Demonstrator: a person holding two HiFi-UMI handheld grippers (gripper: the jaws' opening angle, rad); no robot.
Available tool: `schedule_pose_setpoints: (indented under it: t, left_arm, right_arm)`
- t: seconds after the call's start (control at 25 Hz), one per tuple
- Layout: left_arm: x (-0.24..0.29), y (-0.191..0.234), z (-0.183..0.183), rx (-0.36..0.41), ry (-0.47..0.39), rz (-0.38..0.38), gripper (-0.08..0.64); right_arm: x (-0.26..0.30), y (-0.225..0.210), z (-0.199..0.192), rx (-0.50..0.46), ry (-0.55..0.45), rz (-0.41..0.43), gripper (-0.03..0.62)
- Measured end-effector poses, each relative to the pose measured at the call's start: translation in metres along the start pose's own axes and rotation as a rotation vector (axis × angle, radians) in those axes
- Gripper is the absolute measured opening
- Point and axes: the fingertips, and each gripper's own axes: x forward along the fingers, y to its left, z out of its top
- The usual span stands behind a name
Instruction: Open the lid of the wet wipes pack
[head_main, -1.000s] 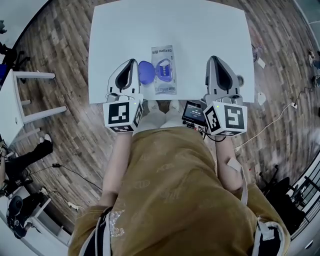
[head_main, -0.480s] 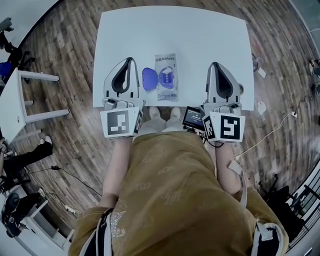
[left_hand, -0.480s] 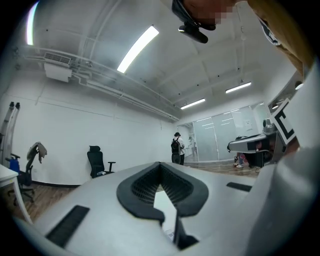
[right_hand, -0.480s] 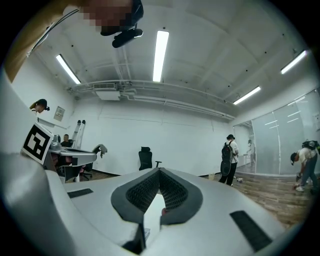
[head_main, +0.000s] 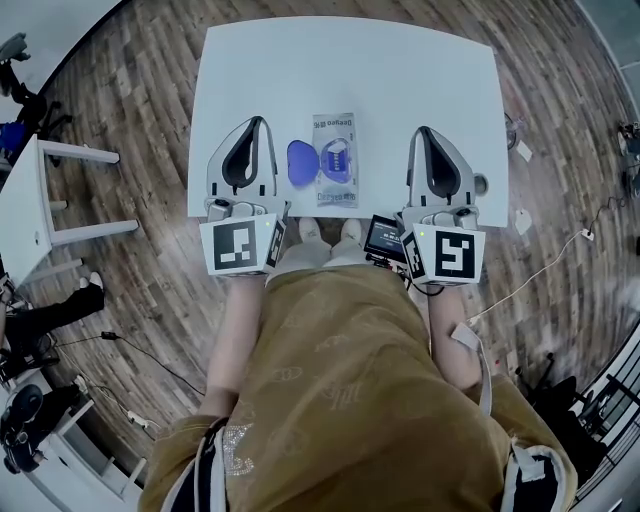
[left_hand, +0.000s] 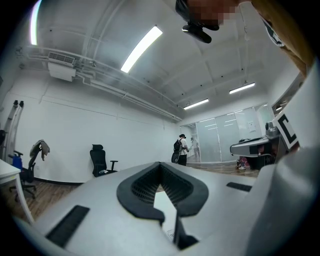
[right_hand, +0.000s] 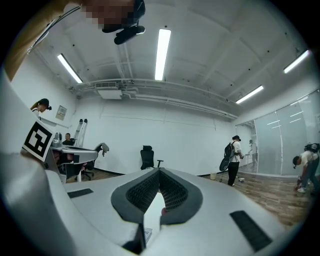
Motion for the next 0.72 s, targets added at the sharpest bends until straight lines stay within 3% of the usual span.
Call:
schedule_pose_setpoints:
  t: [0.72]
  left_arm:
    - [0.0053,-0.0028,-0.006,-0.007,0.018,-0.004,0.002]
  right_arm:
    - [0.0017,-0.0059,-0.0063,-0.01,0.014,0.001,0.008]
